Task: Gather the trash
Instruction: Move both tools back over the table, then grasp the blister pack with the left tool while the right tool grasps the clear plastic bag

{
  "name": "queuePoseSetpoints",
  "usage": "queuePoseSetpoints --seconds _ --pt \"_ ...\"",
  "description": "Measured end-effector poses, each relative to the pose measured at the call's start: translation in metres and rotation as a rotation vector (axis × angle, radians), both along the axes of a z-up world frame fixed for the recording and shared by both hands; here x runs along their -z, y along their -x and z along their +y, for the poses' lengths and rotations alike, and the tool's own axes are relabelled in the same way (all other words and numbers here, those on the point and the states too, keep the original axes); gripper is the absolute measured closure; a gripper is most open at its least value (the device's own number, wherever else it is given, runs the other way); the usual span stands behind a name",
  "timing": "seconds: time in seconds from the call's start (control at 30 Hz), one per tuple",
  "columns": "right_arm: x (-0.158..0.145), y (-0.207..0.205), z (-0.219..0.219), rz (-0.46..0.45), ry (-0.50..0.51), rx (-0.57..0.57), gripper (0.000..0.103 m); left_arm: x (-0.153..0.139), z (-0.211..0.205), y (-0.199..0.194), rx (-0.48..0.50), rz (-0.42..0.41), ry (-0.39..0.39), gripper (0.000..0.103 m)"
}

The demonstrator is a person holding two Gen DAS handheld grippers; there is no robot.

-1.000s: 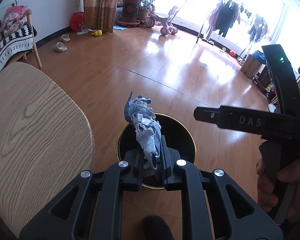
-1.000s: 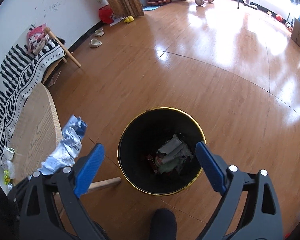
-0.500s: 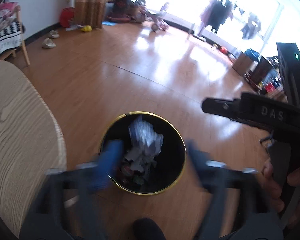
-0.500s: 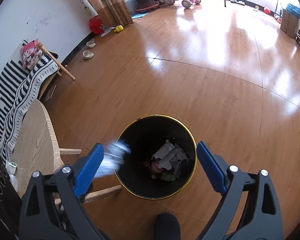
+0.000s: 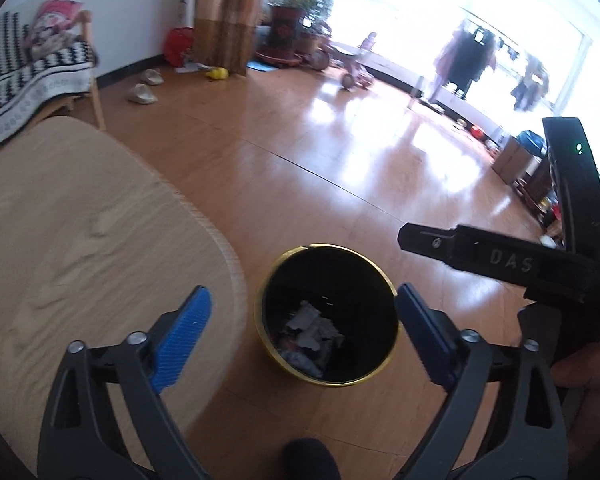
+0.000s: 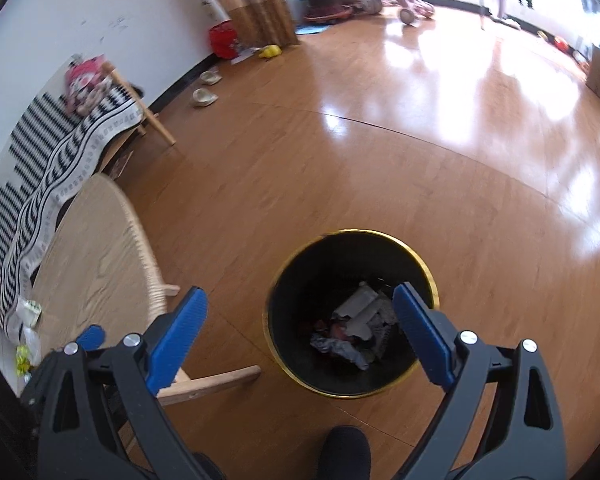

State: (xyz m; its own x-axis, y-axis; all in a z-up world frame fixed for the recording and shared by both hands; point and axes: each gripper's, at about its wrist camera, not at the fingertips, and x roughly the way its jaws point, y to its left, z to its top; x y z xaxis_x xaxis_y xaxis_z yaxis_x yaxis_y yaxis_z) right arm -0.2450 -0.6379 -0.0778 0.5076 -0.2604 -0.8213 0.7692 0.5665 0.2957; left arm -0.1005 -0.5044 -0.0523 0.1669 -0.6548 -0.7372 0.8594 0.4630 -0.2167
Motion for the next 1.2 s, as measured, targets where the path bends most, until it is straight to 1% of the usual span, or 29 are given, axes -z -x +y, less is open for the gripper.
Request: queuePoseSetpoints --seconds 0.07,0.27,0.3,0.4,0.43,0.47,0.5,0.57,0.6,0.7,0.77,0.8,0.87,0.9,0.97,1.03,1.1,1.2 --pt "-0.007 -0.022 0.016 -0.006 0.015 -0.047 0.012 -0.009 0.016 -0.010 -0.043 -0.009 0.007 0.009" --pt "-0.026 -0.097 0.078 -0.031 0.042 -0.203 0.012 -0.035 0.094 -0.057 -0.223 -0.061 -0.007 0.008" --pt "-0.029 -0.109 0.090 -0.035 0.045 -0.230 0.012 -0.039 0.114 -0.068 -0.272 -0.073 -0.012 0.008" --pt "-0.039 -0.154 0.136 -0.055 0.051 -0.338 0.012 -0.047 0.162 -0.094 -0.369 -0.079 -0.006 0.008" --pt "-0.042 -0.165 0.148 -0.059 0.054 -0.363 0.012 -0.051 0.187 -0.105 -0.417 -0.085 -0.003 0.008" --pt "-0.046 -0.181 0.167 -0.063 0.060 -0.400 0.012 -0.053 0.200 -0.110 -0.442 -0.091 -0.004 0.008" --pt "-0.047 -0.196 0.185 -0.064 0.066 -0.437 0.012 -0.056 0.222 -0.121 -0.484 -0.103 -0.009 0.008" --pt "-0.049 -0.222 0.219 -0.064 0.077 -0.503 0.012 -0.059 0.255 -0.134 -0.547 -0.120 -0.018 0.008" --pt "-0.050 -0.233 0.236 -0.061 0.083 -0.535 0.012 -0.059 0.278 -0.143 -0.594 -0.128 -0.028 0.008" --pt "-0.047 -0.263 0.284 -0.047 0.115 -0.626 0.012 -0.059 0.334 -0.160 -0.707 -0.127 -0.035 0.008" --pt "-0.045 -0.279 0.310 -0.039 0.135 -0.675 0.012 -0.055 0.381 -0.179 -0.821 -0.105 -0.051 0.008" --pt "-0.043 -0.286 0.321 -0.037 0.140 -0.694 0.012 -0.054 0.394 -0.185 -0.853 -0.097 -0.054 0.008" --pt "-0.040 -0.301 0.342 -0.035 0.136 -0.730 0.012 -0.046 0.434 -0.201 -0.964 -0.071 -0.081 0.008" --pt "-0.038 -0.306 0.349 -0.035 0.133 -0.741 0.012 -0.041 0.454 -0.209 -1.022 -0.046 -0.091 0.008" --pt "-0.033 -0.317 0.365 -0.030 0.126 -0.763 0.012 -0.034 0.481 -0.220 -1.093 -0.002 -0.097 0.008" --pt "-0.029 -0.326 0.377 -0.024 0.124 -0.779 0.012 -0.023 0.500 -0.230 -1.150 0.045 -0.102 0.008" --pt "-0.024 -0.336 0.389 -0.015 0.125 -0.798 0.012 -0.013 0.513 -0.237 -1.184 0.094 -0.098 0.008" --pt "-0.018 -0.342 0.400 -0.005 0.130 -0.819 0.012 -0.002 0.523 -0.250 -1.211 0.135 -0.100 0.008"
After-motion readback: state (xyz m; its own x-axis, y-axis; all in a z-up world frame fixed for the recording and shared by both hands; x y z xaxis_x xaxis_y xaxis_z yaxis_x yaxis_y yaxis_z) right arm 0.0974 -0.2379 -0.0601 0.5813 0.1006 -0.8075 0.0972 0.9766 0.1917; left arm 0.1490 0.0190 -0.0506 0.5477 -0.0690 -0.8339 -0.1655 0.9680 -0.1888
